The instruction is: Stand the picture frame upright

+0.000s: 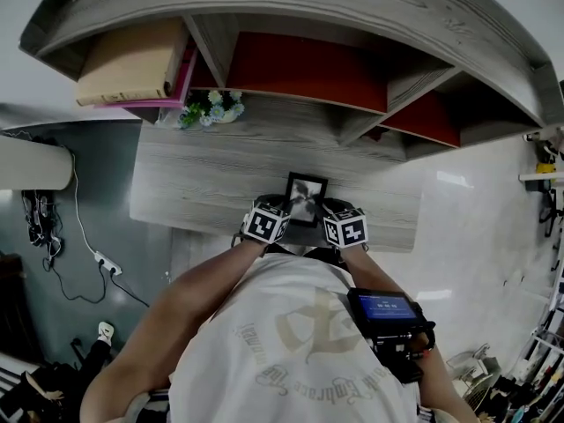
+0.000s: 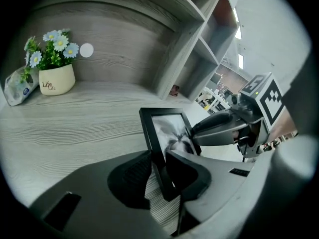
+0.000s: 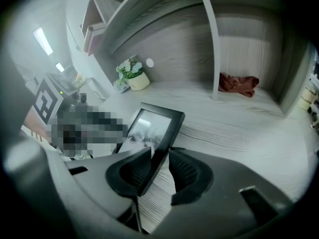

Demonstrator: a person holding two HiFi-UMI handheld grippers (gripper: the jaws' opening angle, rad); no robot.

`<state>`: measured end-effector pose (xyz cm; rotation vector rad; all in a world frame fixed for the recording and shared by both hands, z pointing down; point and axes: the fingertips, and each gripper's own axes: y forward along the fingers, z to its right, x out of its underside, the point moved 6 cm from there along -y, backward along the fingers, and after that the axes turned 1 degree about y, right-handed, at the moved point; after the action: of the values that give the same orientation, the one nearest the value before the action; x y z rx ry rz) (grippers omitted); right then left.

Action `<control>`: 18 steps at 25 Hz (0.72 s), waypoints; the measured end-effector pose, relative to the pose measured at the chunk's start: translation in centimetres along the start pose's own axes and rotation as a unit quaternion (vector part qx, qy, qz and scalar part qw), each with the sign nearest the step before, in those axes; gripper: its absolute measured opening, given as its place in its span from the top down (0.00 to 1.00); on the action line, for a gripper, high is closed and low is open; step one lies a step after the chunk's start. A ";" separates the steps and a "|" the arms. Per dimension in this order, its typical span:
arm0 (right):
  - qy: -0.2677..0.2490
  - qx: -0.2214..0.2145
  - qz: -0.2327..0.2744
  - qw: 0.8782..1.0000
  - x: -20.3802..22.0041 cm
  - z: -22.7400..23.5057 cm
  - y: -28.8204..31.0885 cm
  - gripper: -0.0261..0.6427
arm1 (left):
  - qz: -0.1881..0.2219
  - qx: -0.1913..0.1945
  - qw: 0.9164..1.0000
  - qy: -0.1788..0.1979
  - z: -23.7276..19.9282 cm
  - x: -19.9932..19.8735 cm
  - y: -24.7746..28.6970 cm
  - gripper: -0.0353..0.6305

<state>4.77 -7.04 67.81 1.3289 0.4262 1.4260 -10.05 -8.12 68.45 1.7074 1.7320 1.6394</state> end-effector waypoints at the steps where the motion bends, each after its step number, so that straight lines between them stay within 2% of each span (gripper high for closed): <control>1: -0.001 0.002 0.003 1.000 -0.1 0.1 -0.2 0.79 | 0.001 0.000 1.000 0.002 0.1 -0.2 -0.1 0.80; 11: -0.019 0.018 0.042 0.999 -1.5 1.0 -2.3 0.79 | 0.016 0.003 0.999 0.041 1.3 -2.0 -0.3 0.82; 18: -0.025 0.015 0.059 0.998 -2.1 2.1 -3.2 0.79 | 0.021 -0.010 0.999 0.047 2.1 -2.9 0.2 0.84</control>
<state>7.61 -8.54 64.87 1.4298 0.3419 1.4857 -7.39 -9.37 66.33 1.6936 1.7252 1.7756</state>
